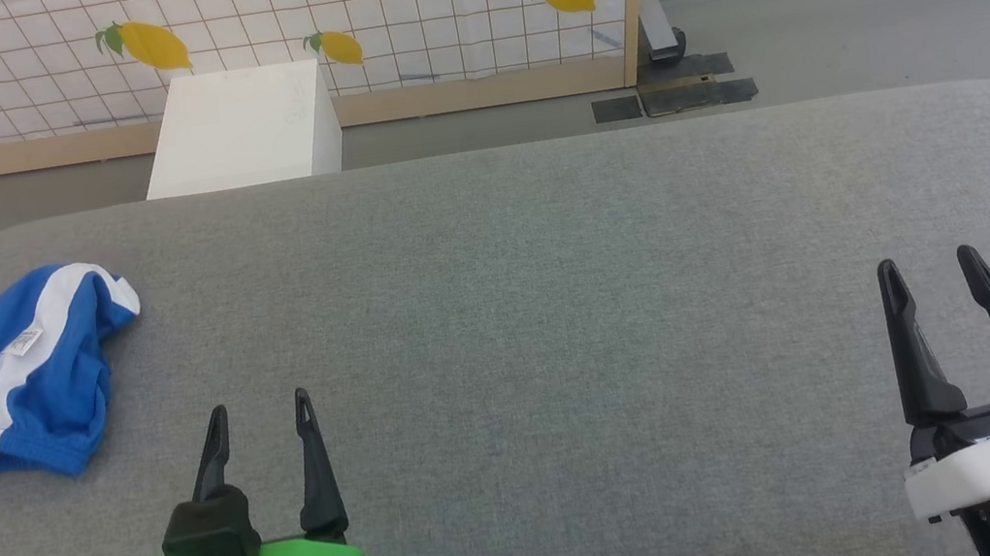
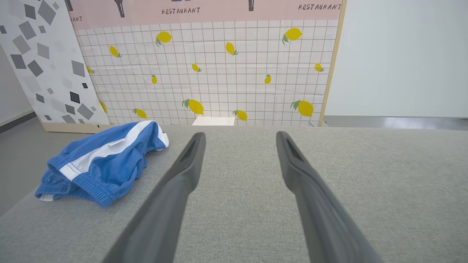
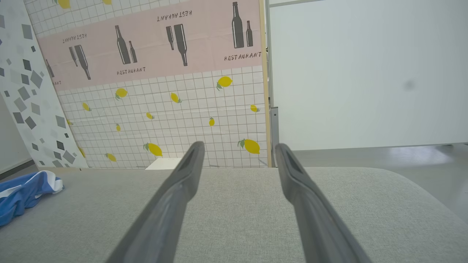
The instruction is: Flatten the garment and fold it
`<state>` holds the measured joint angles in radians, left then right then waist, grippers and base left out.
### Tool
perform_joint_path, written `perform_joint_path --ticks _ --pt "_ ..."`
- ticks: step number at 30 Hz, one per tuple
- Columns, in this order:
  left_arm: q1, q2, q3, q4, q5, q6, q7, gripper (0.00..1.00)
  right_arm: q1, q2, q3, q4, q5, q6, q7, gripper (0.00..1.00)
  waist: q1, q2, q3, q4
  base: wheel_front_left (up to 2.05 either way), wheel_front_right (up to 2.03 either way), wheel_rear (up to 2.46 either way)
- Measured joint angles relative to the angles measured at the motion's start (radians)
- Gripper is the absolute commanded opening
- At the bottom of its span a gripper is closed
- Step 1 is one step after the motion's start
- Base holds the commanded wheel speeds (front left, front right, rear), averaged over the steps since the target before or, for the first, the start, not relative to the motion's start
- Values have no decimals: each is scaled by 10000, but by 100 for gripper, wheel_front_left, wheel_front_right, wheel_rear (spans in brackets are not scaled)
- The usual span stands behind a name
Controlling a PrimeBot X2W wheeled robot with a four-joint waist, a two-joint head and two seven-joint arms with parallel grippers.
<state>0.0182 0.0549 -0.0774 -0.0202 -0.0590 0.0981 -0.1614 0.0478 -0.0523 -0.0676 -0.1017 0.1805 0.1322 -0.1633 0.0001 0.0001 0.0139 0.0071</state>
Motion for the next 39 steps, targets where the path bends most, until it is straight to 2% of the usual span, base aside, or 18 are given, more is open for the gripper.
perform_joint_path --ticks 26,39 --pt "-1 -2 -205 151 -378 242 -533 100 268 2 100 240 205 0 -533 100 0 0 -43 37 0 0 0" --pt "-1 -2 -362 234 -362 433 -819 100 357 2 104 314 -397 0 -769 100 0 0 -50 63 0 0 0"
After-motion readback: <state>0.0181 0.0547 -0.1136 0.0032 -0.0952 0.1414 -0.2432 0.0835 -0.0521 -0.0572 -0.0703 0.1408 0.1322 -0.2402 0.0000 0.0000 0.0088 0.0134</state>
